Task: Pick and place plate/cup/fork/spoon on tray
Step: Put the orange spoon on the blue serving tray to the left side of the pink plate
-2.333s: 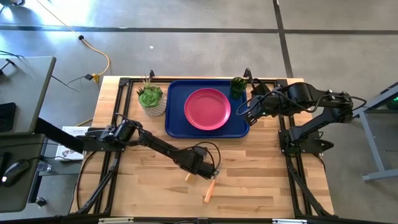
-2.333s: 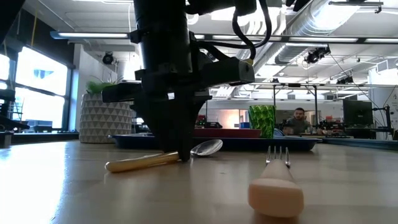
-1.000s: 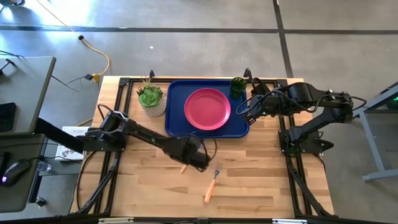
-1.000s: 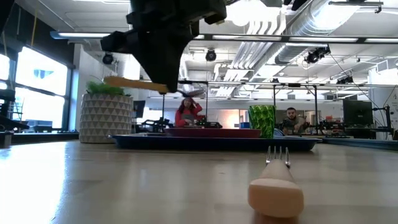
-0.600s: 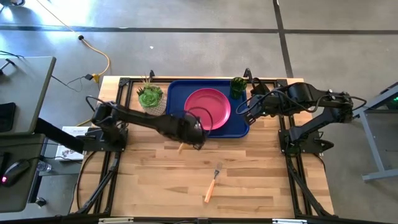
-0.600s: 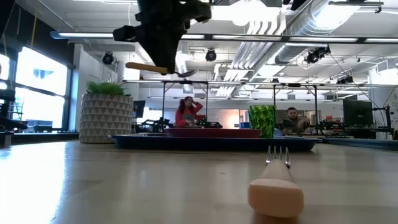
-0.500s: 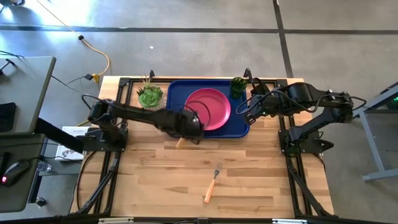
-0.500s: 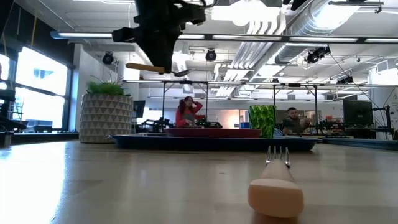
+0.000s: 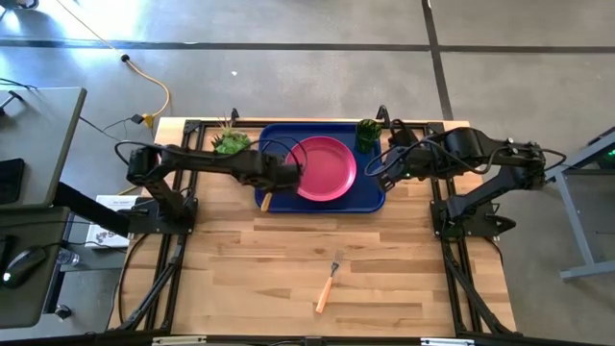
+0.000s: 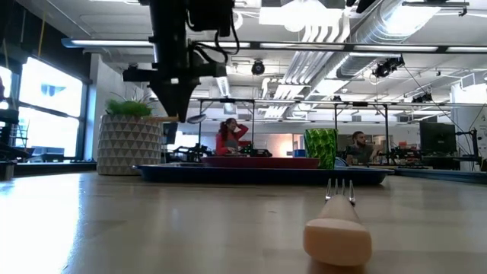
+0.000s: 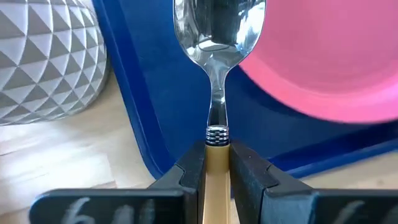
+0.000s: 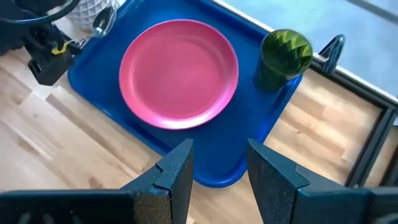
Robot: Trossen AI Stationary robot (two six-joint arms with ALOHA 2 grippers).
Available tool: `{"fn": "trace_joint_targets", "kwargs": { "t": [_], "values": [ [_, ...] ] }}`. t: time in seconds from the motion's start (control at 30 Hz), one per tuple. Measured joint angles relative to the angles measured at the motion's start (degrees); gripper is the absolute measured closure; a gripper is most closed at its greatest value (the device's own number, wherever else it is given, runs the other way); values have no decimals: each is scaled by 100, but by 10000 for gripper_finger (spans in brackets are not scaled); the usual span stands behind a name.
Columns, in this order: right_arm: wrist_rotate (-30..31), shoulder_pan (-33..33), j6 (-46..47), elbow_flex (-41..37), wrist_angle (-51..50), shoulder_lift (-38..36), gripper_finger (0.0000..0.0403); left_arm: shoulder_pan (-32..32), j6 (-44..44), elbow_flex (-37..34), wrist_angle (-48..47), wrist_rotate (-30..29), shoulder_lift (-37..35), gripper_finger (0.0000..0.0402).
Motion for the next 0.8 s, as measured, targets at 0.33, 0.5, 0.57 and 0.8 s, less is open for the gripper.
{"fn": "trace_joint_targets", "kwargs": {
  "t": [0.33, 0.5, 0.57, 0.8],
  "values": [
    [94, 0, -194, 0, -16, 0, 265, 439, -544, -686, 840, 9, -2, 360],
    [93, 0, -233, 0, -18, 0, 265, 730, -680, -766, 862, 15, 0, 360],
    [93, 0, -303, 0, -18, 0, 265, 847, -685, -780, 878, 34, 12, 360],
    [90, 0, -454, 0, -18, 0, 265, 1217, -522, -785, 986, 188, 20, 360]
  ]
}}
